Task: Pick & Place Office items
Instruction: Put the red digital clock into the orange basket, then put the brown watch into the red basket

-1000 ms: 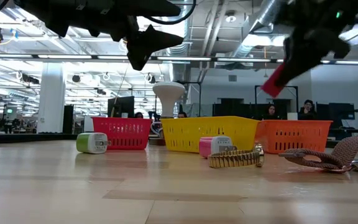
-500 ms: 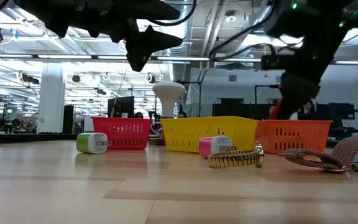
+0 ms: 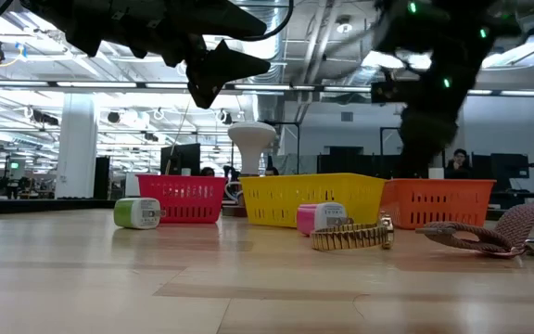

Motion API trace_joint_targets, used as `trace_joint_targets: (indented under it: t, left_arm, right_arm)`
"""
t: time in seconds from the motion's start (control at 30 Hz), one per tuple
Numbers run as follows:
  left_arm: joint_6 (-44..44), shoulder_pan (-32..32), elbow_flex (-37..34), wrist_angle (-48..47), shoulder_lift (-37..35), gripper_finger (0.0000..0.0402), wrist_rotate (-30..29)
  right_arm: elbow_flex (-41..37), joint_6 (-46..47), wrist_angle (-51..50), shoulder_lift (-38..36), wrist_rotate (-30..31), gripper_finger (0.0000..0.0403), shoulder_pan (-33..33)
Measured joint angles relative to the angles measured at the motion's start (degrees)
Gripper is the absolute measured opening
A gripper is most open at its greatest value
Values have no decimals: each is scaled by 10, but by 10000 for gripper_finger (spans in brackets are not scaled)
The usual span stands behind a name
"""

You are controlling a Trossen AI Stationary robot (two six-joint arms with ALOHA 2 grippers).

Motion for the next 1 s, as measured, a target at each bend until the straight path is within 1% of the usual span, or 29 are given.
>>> trace_joint_targets:
  t: [0.13, 0.27, 0.47, 0.53, 0.6, 0.73, 0.8, 0.9, 1.0]
  left_arm:
    - [0, 0, 0, 0, 0, 194, 0]
    - [0, 0, 0, 0, 0, 190, 0]
    - [0, 0, 0, 0, 0, 184, 0]
    - [0, 0, 0, 0, 0, 182, 0]
    - [0, 0, 0, -1, 0, 180, 0]
    - [0, 0, 0, -1, 0, 177, 0]
    - [0, 0, 0, -1, 0, 175, 0]
    - [0, 0, 0, -1, 0, 175, 0]
    - [0, 0, 0, -1, 0, 175, 0]
  right_arm:
    - [51, -18, -17, -14, -33, 173, 5]
    - [88, -20, -21, -24, -94, 170, 21]
    - [103, -20, -20, -25, -211, 164, 73]
    - [102, -19, -20, -25, -237, 165, 98]
    - [102, -19, -17, -20, -250, 167, 124]
    - [102, -18, -9, -7, -251, 171, 174]
    - [101, -9, 5, 11, -252, 173, 193]
    - [102, 29, 32, 39, -253, 173, 217]
    - [101, 45, 30, 71, -256, 172, 237]
